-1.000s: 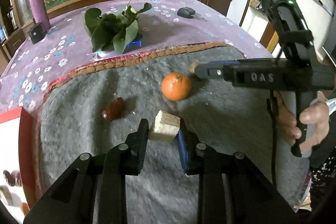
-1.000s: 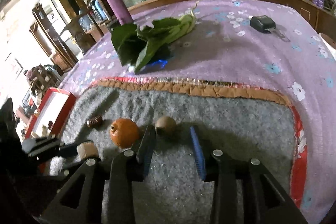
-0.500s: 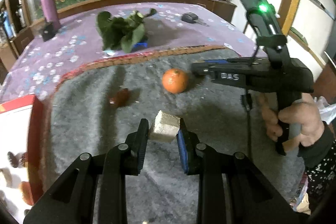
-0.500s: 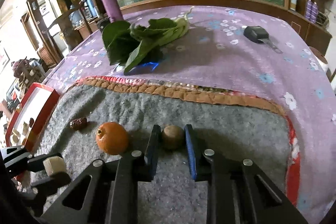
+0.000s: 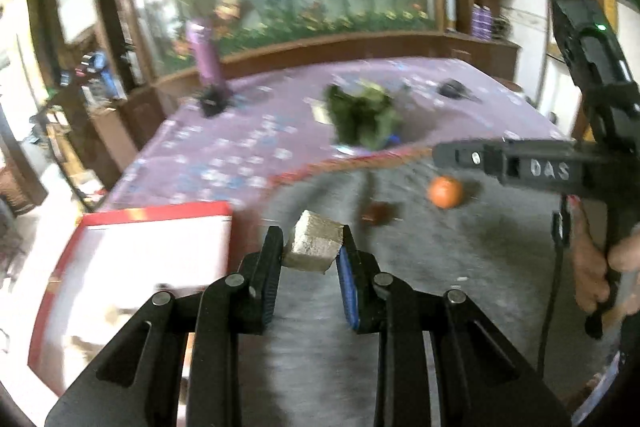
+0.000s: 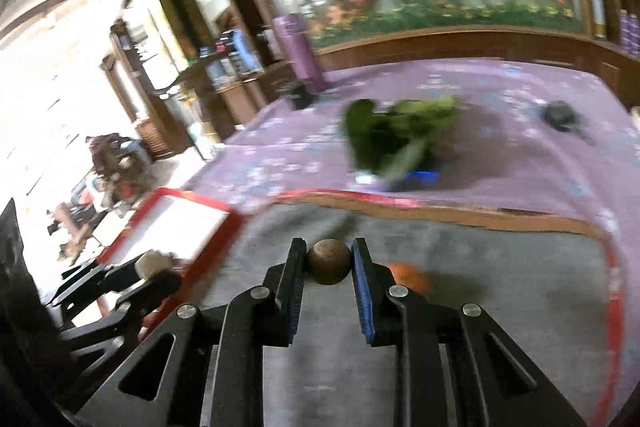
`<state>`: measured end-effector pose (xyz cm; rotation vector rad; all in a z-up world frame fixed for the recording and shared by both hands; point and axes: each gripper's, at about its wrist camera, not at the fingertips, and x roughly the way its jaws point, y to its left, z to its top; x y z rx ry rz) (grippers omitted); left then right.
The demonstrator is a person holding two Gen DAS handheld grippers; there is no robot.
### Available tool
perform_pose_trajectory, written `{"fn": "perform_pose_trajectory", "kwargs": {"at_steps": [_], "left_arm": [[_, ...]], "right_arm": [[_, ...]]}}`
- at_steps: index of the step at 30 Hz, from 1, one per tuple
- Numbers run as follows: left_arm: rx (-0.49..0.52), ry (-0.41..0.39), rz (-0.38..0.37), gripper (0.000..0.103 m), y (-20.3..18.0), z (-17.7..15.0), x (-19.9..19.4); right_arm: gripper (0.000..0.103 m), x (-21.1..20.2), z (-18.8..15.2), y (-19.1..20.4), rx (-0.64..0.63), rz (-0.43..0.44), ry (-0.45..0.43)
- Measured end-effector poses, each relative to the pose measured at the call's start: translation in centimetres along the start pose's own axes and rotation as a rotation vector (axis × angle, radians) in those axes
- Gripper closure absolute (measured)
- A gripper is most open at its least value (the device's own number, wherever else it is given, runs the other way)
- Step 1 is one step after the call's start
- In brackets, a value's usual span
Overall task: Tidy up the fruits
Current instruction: 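Carry the nut and cube into the white tray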
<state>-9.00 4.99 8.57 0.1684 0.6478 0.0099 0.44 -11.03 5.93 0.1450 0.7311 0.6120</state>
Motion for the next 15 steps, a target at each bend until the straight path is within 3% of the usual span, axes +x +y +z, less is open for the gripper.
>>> {"fn": "perform_pose_trajectory", "kwargs": {"at_steps": [8,15], "left_arm": [[-0.085,-0.031,0.122,0.079,6.6,-1.1,-1.6],[-0.14,-0.026,0.186,0.079,11.0,-2.8,-2.1]], "right_arm": [[0.08,4.0,0.2,9.4,-0.089,0.156,0.041],[0.08,8.1,-0.8,15.4,-0.153,0.213,0.109]]}}
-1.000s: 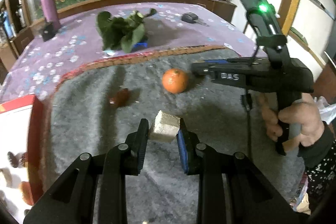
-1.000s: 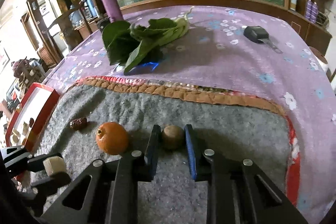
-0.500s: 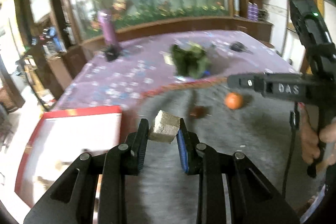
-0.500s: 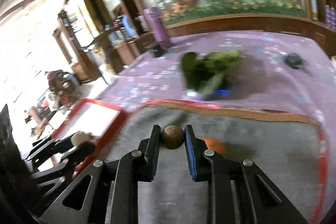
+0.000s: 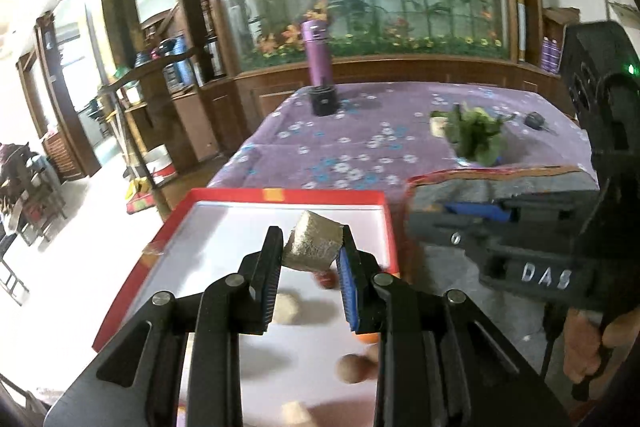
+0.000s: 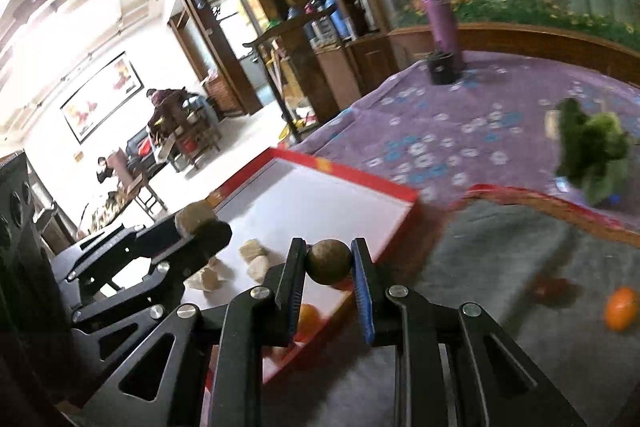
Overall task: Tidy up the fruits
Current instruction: 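Carry the nut and cube into the white tray, then open both tools over the tray and move them back to the felt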
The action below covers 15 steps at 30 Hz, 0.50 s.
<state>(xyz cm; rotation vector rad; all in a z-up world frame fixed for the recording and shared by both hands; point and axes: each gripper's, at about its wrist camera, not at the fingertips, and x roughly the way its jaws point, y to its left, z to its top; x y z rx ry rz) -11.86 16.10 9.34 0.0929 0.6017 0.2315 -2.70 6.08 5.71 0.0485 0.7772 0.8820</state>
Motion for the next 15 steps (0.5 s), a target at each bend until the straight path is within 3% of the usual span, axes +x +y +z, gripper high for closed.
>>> {"fn": "perform_pose_trajectory", "kwargs": {"at_steps": [10,15], "left_arm": [[-0.054,0.037,0.057,0.079,4.1,-2.2,1.0],[-0.101,0.117,0.063,0.079,5.8,-3.7,3.2]], "right_arm": [[0.08,5.6,-1.3,3.4,-0.022,0.018,0.101],[0.08,7.5,-2.5,3.9,-0.027,-0.001,0.159]]}}
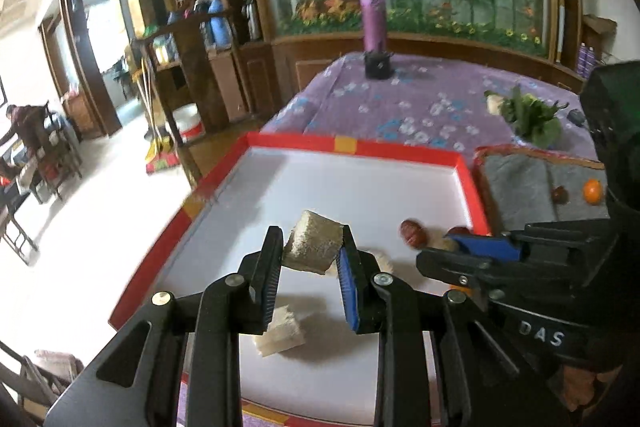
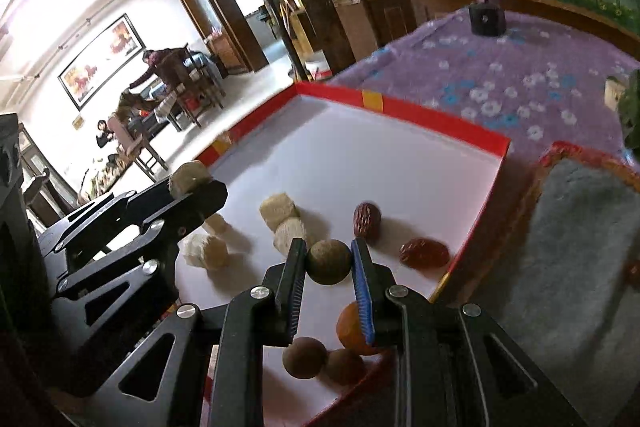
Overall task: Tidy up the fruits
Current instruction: 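Open both tools over the tray and move them back to the felt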
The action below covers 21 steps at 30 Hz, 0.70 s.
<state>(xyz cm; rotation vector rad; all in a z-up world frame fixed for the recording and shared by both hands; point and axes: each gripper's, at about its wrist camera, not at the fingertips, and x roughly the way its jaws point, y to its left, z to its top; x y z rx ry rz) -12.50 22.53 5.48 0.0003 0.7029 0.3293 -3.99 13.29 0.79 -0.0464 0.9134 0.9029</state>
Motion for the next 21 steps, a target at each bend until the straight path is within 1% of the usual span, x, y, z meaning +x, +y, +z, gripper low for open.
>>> {"fn": "perform_pose_trajectory", "kwargs": {"at_steps": [3,4,7,8,10,12,14,15,17,21], "left_arm": [[-0.025,0.053,0.009,0.078,0.5,-0.6,1.2],[-0.037,0.062,0.01,0.078,0.6,-0.8,1.4],[-0.069,0.098,0.002,0.075,1.1,-1.1,1.9],[-0.073,0.097,0.0,0.073,1.1,-1.0,1.8],[-0.071,0.082,0.014,0.06,0.9,-0.9,1.2],[-0.063,0.064,0.014,0.056,0.4,-0.7,0.7],[-0.054,0.049,-0.002,0.055,-0.4,-0.3,0.1],[-0.048,0.045,-0.011,0.052,-0.8,-0.2,0.0],[-0.023,0.037,-0.035,0.051,-2.0,0.0,-0.4],[0.06,0.035,-0.105,0.051,-5.8,0.2,-1.2]], "right_arm": [[0.08,0.8,-0.4,0.1,0.002,0.006,0.032],[0.077,0.7,-0.4,0.1,-0.001,0.008,0.029],[0.076,-0.1,-0.2,0.0,0.006,0.021,0.018],[0.076,-0.5,-0.1,-0.3,0.022,0.034,0.007],[0.076,-1.4,0.2,-1.0,0.045,0.044,-0.02],[0.076,-2.5,0.3,-1.9,0.065,0.038,-0.046],[0.076,-3.7,0.1,-2.6,0.082,0.033,-0.07],[0.075,-4.2,0.1,-3.1,0.089,0.028,-0.077],[0.075,-5.3,0.1,-4.3,0.109,0.013,-0.096],[0.074,-7.7,-0.4,-7.0,0.155,-0.016,-0.132]]}}
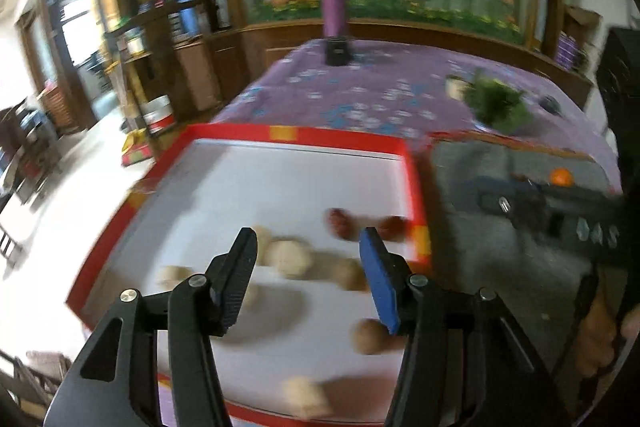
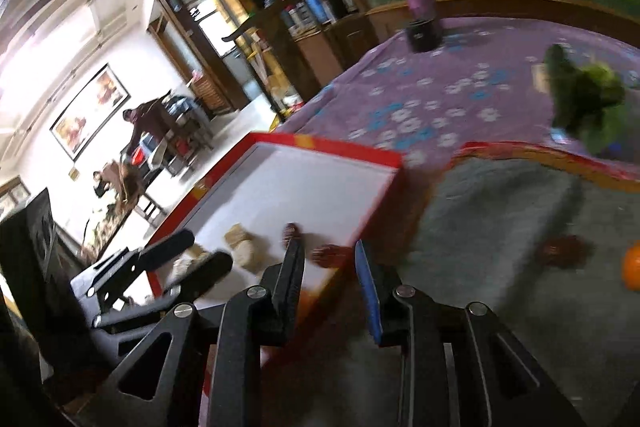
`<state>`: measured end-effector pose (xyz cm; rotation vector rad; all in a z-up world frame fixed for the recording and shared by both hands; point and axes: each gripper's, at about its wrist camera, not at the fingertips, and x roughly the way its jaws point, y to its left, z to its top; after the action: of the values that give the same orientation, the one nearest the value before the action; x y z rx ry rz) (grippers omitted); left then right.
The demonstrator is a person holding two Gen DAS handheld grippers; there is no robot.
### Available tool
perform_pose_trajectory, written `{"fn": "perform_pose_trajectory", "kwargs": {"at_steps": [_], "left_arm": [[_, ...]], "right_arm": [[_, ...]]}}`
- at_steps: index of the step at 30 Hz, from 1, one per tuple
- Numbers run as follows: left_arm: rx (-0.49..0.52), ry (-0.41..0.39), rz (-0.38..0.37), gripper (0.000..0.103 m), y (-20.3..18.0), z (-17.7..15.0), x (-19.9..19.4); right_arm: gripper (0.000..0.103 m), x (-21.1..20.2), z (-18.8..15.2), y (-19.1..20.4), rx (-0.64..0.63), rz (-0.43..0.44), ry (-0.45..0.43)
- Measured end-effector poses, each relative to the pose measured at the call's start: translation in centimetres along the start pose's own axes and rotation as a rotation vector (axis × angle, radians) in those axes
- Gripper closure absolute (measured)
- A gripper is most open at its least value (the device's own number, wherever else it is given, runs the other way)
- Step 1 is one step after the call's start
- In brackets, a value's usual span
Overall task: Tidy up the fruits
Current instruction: 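Open both tools over the tray and move them back to the felt, then grasp a mandarin orange with the right tool while the left tool grasps a red date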
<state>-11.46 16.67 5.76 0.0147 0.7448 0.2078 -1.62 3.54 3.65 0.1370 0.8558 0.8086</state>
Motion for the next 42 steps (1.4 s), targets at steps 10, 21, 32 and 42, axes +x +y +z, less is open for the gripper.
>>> {"fn": "perform_pose_trajectory", "kwargs": {"at_steps": [10,21,32,42], "left_arm": [[0.133,0.043,-0.112,0.048,-7.6,0.4,0.2],[0.194,0.06,-0.186,0.048,-13.1,2.9,1.5],[0.292,0.072,-0.216,0.048,-15.9,3.1,2.4],[0.345,0.126,-0.308,0.049,-18.8,4.9,5.3]], "right_arm": [[0.069,-8.5,-0.6,-11.0,0.187,-0.128,-0.141],[0.044,-9.1,-1.7,-15.6,0.205,-0.305,-0.118],[0.067,-6.2,-2.1,-16.0,0.139,-0.426,-0.022],[0.067,-9.9,-2.4,-20.0,0.379,-0.351,-0.089]]}}
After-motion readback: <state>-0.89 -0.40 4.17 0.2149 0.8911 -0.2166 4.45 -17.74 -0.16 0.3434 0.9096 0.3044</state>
